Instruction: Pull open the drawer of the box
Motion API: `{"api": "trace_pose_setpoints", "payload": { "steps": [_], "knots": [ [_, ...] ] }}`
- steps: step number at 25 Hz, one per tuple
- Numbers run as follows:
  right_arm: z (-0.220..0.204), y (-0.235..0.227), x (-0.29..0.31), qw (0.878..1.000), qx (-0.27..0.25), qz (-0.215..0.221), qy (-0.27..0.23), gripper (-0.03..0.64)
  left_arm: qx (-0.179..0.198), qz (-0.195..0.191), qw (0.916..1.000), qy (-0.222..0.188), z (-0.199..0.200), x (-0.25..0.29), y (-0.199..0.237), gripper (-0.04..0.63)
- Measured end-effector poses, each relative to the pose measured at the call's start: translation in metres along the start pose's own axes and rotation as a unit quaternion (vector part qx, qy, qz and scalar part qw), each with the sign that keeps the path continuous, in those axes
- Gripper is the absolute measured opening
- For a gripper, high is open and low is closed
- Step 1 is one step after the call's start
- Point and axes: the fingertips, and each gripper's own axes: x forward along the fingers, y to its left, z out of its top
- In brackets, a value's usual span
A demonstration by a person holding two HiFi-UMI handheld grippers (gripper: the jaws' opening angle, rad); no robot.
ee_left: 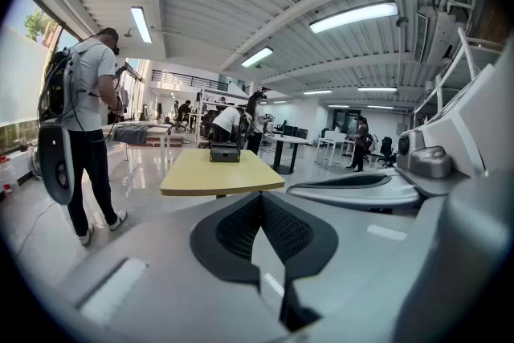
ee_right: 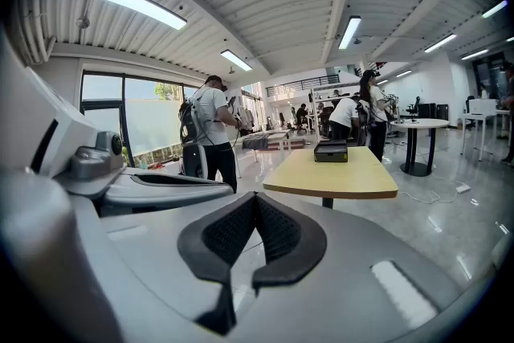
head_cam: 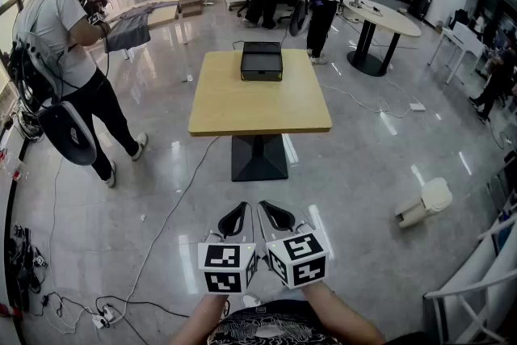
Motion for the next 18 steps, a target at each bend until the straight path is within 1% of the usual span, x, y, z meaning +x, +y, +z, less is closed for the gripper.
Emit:
{"api": "trace_pose_setpoints", "payload": {
  "steps": [2,4,6,8,11,14,15,16,18],
  "knots": [
    [0.004,0.035,-0.023,1.0,-0.001,0.001,-0.001,0.006,0.004,0.002,1.0,-0.002,0.003,-0.042,0.001,0.02],
    [0.004,0.082,-0.038,1.0,0.001,0.002,-0.003,0.006,0.005,0.002,1.0,-0.005,0.0,-0.09,0.014,0.02],
    [-0.003,0.137,-0.041,1.0,0.004,-0.002,-0.007,0.006,0.005,0.001,1.0,-0.005,-0.01,-0.137,0.042,0.02],
    [-0.012,0.175,-0.028,1.0,0.004,-0.008,-0.007,0.006,0.006,-0.001,1.0,-0.004,-0.023,-0.163,0.074,0.02],
    [-0.023,0.204,0.004,1.0,0.003,-0.015,-0.005,0.006,0.005,-0.006,1.0,-0.004,-0.038,-0.169,0.116,0.02],
    [-0.022,0.241,0.033,1.0,0.001,-0.021,-0.001,0.006,0.005,-0.011,0.9999,-0.002,-0.041,-0.183,0.16,0.02],
    [-0.021,0.246,0.04,1.0,0.001,-0.021,0.0,0.006,0.004,-0.013,0.9999,-0.001,-0.041,-0.183,0.169,0.02],
    [-0.02,0.241,0.045,1.0,0.003,-0.021,0.002,0.006,0.004,-0.015,0.9999,-0.001,-0.039,-0.176,0.17,0.02],
    [-0.009,0.204,0.057,1.0,0.005,-0.022,0.001,0.006,0.004,-0.015,0.9999,-0.002,-0.027,-0.14,0.16,0.02]
  ]
}}
